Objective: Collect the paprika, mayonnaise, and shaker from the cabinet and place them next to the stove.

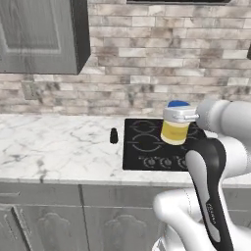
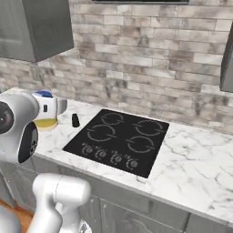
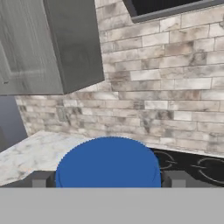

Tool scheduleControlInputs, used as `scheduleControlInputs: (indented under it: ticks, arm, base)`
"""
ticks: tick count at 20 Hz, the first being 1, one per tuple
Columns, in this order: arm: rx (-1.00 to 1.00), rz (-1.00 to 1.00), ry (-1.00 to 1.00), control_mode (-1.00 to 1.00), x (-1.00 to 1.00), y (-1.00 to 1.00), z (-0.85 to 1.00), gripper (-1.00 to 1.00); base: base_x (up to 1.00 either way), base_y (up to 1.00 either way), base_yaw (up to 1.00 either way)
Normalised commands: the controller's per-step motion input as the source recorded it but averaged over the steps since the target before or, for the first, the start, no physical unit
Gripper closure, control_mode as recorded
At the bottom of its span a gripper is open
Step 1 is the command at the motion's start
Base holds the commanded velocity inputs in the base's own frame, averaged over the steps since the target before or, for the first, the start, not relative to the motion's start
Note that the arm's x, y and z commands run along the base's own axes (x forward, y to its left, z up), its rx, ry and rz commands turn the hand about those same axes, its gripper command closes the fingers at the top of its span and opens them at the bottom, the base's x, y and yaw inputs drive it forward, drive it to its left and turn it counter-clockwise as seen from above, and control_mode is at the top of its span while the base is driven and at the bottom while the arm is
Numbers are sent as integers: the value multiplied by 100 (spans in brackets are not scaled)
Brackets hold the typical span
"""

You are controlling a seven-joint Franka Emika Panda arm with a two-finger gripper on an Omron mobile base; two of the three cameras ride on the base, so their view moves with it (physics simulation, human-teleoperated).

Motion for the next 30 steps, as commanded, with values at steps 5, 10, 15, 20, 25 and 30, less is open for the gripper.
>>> scheduleControlInputs:
  ticks: [5,10,15,20,25,30]
  arm:
    - [0,0,0,100,0,0,0,100]
    - [0,0,0,100,0,0,0,100]
    - [0,0,0,100,0,0,0,100]
    - [2,-2,0,-100,11,-11,0,100]
    - [8,-2,5,-100,66,-67,-4,100]
    - [2,0,4,-100,47,-66,-18,100]
  base:
    - [29,-68,-20]
    - [44,-9,-34]
    - [43,0,-38]
    - [36,-17,-22]
    - [0,0,0]
    - [0,0,0]
